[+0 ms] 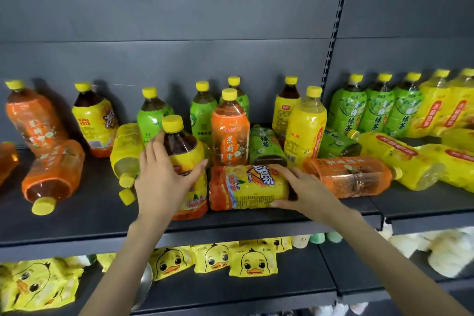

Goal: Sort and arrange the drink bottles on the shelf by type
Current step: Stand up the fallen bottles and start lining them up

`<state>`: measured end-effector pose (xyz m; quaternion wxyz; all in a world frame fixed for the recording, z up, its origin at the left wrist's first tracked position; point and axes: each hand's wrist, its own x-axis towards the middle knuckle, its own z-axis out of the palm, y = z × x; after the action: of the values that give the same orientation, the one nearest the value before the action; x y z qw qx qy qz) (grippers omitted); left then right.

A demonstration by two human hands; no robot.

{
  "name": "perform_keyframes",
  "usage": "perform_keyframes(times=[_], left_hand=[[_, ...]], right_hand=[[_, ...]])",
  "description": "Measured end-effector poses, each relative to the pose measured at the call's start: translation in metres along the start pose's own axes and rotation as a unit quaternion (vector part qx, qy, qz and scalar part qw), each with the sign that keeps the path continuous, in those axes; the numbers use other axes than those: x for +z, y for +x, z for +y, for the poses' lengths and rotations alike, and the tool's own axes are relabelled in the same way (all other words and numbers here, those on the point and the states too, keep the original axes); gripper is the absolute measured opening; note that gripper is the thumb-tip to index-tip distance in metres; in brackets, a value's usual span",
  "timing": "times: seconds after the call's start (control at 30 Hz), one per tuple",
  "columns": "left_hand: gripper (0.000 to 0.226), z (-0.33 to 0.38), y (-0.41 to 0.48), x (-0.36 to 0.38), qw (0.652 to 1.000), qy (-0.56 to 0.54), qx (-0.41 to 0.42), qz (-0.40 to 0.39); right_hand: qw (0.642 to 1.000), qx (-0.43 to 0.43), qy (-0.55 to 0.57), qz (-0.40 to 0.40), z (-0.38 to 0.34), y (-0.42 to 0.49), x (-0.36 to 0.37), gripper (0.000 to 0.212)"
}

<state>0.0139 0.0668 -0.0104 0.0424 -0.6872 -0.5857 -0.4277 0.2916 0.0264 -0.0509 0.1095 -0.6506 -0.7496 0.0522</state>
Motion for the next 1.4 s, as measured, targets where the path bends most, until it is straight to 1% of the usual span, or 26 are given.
perform_keyframes(times=[0.07,0.13,0.3,0.4,0.5,0.6,0.7,0.8,0.9,0.97,1.1,1.2,1.3,1.4], left_hand=[[0.092,0.000,0.001,-0.001,1.000,-0.001,0.000,0.006],[0.091,0.002,0.000,-0.001,1.000,-0.002,-0.003,0.002],[0.090,0.001,-0.001,0.000,1.000,-0.005,-0.002,0.005],[0.090,0.000,-0.001,0.003,1.000,-0.005,0.002,0.016],[0.090,0.001,-0.002,0.003,1.000,-0.008,0.000,0.027],[0.091,0.001,-0.002,0.004,0.999,-0.010,-0.002,0.037],[0.091,0.001,-0.003,0.006,0.999,-0.008,-0.001,0.041],[0.091,0.002,-0.002,0.008,0.999,-0.005,-0.006,0.044],[0.090,0.003,-0.002,0.010,0.999,0.000,-0.006,0.047],[0.089,0.003,-0.002,0.011,0.999,0.002,-0.005,0.049],[0.088,0.004,-0.002,0.013,0.998,0.004,-0.011,0.054],[0.089,0.003,-0.002,0.014,0.998,-0.001,-0.020,0.056],[0.092,0.002,-0.002,0.015,0.998,0.000,-0.019,0.060],[0.091,0.001,-0.001,0.017,0.998,0.003,-0.015,0.068]], right_hand=[[0.998,0.003,-0.046,-0.033,0.002,0.004,-0.001,0.096],[0.995,0.001,-0.079,-0.057,0.002,0.008,-0.003,0.102],[0.990,-0.026,-0.119,-0.065,0.008,0.016,-0.014,0.098],[0.991,-0.049,-0.106,-0.072,0.016,0.015,-0.018,0.098],[0.993,-0.074,-0.067,-0.066,0.026,0.013,-0.020,0.095],[0.994,-0.092,0.042,-0.041,0.033,0.010,-0.026,0.089],[0.986,-0.089,0.139,0.009,0.036,0.005,-0.032,0.079],[0.975,-0.070,0.203,0.056,0.035,0.004,-0.039,0.066],[0.959,-0.052,0.252,0.114,0.031,0.007,-0.047,0.047],[0.944,-0.039,0.292,0.146,0.027,0.010,-0.052,0.039],[0.894,-0.044,0.400,0.197,0.009,0.022,-0.059,0.030],[0.855,-0.060,0.456,0.238,-0.009,0.037,-0.062,0.029],[0.815,-0.069,0.512,0.261,-0.026,0.048,-0.062,0.032],[0.805,-0.092,0.521,0.269,-0.042,0.060,-0.062,0.031]])
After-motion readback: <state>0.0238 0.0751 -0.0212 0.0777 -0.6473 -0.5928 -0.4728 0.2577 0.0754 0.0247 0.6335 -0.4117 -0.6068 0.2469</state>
